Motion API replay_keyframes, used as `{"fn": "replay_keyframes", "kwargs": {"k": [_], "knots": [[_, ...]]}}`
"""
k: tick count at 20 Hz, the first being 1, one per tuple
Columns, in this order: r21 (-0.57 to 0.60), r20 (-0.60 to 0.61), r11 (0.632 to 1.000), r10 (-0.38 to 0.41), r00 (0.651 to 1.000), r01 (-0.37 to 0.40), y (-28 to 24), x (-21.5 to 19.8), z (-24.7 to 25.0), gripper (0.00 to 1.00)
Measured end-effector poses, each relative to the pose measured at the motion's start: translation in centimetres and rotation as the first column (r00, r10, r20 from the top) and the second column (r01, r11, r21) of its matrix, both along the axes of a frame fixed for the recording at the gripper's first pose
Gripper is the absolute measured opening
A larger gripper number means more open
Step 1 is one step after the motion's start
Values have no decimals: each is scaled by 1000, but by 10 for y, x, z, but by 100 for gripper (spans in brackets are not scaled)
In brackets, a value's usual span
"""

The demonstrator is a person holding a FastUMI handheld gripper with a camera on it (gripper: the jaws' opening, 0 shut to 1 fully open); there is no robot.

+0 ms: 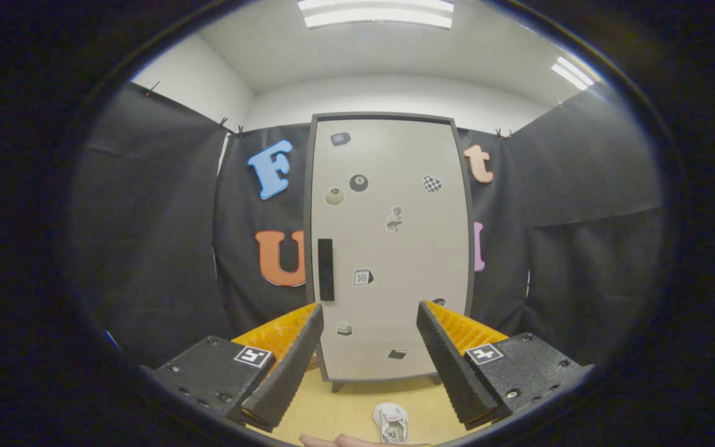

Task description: Open the shoe cabinet door, grab the shoes and put them into the shoe cabinet, then close the shoe cabinet door.

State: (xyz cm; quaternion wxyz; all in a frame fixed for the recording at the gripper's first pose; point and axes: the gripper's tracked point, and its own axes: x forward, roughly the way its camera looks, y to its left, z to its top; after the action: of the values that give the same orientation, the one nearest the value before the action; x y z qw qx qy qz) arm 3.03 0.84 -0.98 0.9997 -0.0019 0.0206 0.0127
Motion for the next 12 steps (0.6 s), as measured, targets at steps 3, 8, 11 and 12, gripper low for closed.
{"fn": "replay_keyframes", "kwargs": {"k": [3, 8, 11, 12], "knots": [[2, 4, 1000, 21, 1000, -21, 4, 19, 2, 99], [-41, 91, 998, 54, 994, -50, 16, 72, 14, 99], [-40, 80, 995, 91, 993, -88, 35, 106, 10, 99], [-38, 74, 994, 106, 992, -103, 40, 119, 8, 99]]}}
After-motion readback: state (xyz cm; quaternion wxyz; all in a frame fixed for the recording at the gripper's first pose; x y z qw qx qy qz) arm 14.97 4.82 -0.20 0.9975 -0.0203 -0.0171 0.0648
